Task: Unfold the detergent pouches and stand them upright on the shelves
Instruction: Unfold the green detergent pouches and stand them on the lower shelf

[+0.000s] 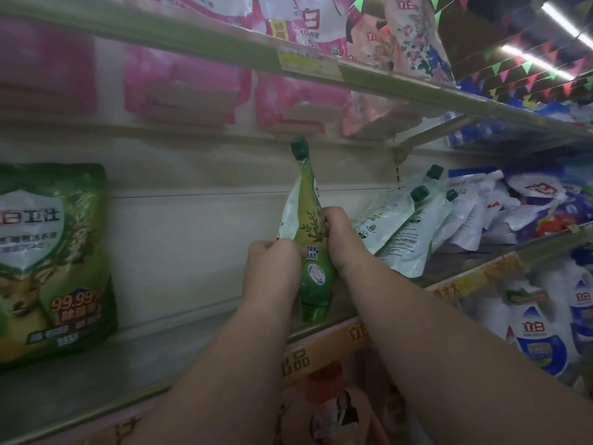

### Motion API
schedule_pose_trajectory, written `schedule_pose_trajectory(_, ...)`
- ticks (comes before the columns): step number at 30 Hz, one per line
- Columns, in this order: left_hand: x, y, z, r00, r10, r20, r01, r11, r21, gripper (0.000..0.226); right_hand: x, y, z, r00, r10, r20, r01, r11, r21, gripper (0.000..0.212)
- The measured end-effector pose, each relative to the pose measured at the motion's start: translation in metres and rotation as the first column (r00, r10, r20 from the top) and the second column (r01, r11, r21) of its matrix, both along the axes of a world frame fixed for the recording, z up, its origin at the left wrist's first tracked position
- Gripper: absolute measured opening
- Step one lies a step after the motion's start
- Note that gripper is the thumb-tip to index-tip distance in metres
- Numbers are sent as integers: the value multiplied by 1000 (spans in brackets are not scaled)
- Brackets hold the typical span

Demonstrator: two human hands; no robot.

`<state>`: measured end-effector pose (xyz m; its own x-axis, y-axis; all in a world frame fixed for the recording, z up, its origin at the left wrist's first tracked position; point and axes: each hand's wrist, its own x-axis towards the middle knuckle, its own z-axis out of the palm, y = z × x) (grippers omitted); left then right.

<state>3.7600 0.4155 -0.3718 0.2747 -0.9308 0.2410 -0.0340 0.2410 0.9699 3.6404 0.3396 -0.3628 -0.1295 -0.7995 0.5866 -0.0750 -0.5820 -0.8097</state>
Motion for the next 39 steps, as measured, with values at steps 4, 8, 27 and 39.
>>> schedule_pose_trajectory(4, 1, 7, -6, 995, 95, -14, -96, 992, -78, 35, 5, 2, -1, 1000, -28, -14, 28, 1000, 0, 26)
schedule_pose_trajectory(8, -1, 19, -6, 978, 178, 107, -157, 971, -178, 49, 7, 9, -3, 1000, 14, -7, -14, 1000, -1, 37)
schedule_pose_trajectory(27, 45, 22, 4, 926, -17, 377, 50, 996, -80, 48, 2, 1, -7, 991, 126, -44, -130, 988, -78, 57)
schedule_pose_trajectory(39, 61, 7, -8, 963, -142, 227, 165, 983, -84, 54, 8, -1, -6, 968, 221, -121, -184, 949, 257, 123)
